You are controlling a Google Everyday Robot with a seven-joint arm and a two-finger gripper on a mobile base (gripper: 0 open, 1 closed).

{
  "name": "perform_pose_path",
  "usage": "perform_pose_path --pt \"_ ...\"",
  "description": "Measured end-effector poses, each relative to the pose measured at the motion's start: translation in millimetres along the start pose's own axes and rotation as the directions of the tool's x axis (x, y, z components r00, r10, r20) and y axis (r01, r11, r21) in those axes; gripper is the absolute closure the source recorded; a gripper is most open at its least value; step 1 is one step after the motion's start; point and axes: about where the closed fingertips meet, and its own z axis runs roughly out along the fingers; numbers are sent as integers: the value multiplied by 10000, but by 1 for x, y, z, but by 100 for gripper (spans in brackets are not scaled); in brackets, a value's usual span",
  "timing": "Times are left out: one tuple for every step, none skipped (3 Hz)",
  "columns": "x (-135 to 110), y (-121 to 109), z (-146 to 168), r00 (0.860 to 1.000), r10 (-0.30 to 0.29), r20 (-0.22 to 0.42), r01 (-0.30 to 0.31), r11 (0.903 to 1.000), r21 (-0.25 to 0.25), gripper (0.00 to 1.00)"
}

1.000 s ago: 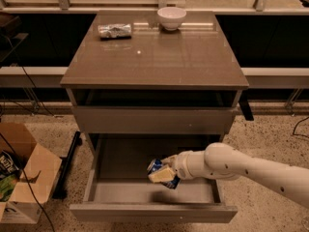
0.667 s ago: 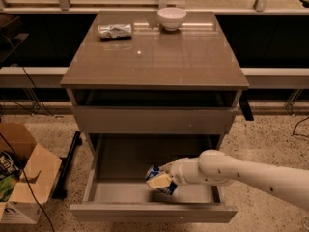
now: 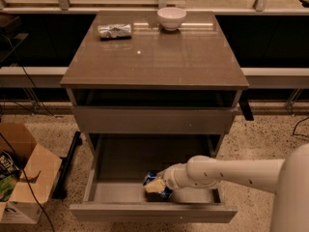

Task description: Place pepsi can into middle drawer

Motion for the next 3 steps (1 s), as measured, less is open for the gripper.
perform_pose_path --pt "11 -8 19 9990 369 -257 -362 9990 272 36" --pt "11 -7 20 9990 359 -271 -352 9990 264 12" --pt "11 -6 21 9990 355 -281 -348 9991 242 0"
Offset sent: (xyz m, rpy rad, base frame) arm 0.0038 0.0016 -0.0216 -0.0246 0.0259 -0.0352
